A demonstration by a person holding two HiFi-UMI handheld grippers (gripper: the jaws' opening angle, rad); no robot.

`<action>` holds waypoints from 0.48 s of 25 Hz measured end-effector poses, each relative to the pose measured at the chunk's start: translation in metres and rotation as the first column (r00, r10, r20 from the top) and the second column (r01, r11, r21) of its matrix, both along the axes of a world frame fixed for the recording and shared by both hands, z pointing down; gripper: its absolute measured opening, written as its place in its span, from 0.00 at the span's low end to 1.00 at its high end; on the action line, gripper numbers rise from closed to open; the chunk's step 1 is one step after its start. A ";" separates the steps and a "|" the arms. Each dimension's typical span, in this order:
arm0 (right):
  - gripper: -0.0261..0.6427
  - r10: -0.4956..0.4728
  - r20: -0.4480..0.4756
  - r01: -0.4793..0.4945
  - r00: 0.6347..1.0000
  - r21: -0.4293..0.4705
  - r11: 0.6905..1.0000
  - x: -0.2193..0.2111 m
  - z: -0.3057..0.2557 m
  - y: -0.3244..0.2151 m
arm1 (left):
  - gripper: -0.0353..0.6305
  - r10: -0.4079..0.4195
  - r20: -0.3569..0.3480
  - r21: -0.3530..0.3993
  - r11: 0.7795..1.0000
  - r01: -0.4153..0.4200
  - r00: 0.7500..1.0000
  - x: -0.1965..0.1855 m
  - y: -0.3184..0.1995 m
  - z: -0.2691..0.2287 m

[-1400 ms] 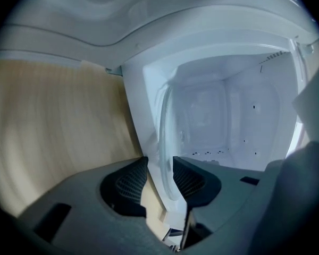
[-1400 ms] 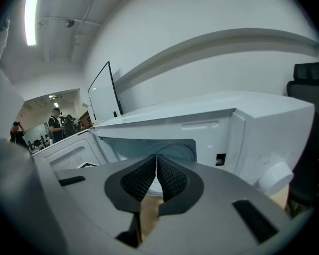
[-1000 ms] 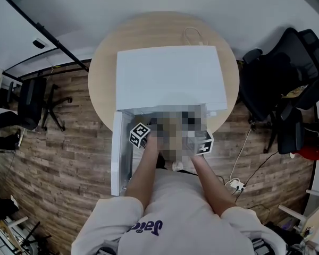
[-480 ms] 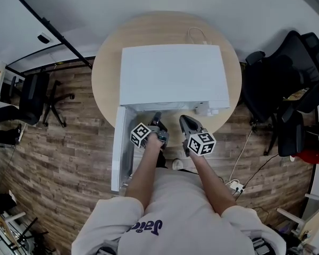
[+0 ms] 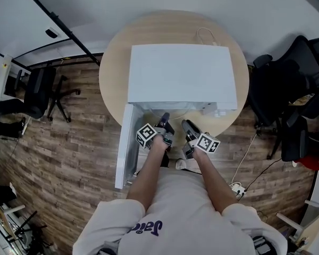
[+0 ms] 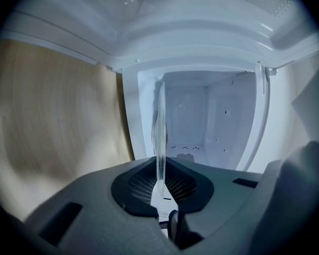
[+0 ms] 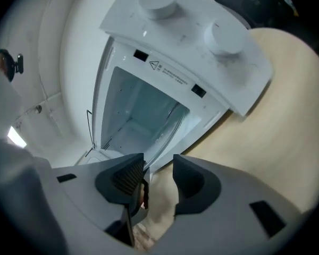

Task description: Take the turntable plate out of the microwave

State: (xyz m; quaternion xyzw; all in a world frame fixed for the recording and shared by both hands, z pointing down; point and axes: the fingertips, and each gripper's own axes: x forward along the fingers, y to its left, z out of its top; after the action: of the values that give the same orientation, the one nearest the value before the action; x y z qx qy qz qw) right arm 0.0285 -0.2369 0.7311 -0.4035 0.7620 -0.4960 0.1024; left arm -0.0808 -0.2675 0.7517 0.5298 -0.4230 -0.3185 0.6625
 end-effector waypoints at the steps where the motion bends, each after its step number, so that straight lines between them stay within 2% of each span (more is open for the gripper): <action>1: 0.29 0.010 0.042 -0.009 0.999 -0.008 1.000 -0.002 0.000 -0.002 | 0.11 0.006 0.002 0.001 1.000 -0.006 1.000 0.000 0.002 0.000; 5: 0.32 0.045 0.228 -0.054 0.973 0.032 0.998 -0.009 -0.008 -0.015 | 0.11 0.019 0.001 -0.002 1.000 -0.019 1.000 0.001 0.009 0.002; 9: 0.32 0.221 0.282 -0.186 0.934 -0.144 0.972 0.007 0.028 -0.019 | 0.11 0.024 -0.008 -0.006 1.000 -0.024 1.000 0.005 0.014 0.000; 12: 0.32 0.245 0.356 -0.210 0.902 -0.135 0.968 0.004 0.026 -0.033 | 0.11 0.030 -0.010 -0.009 1.000 -0.030 0.999 0.007 0.018 -0.001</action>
State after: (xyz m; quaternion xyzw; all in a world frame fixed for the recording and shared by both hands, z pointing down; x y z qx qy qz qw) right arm 0.0328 -0.2702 0.7575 -0.3933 0.6528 -0.5827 0.2822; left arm -0.0735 -0.2498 0.7507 0.5315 -0.4131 -0.3093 0.6718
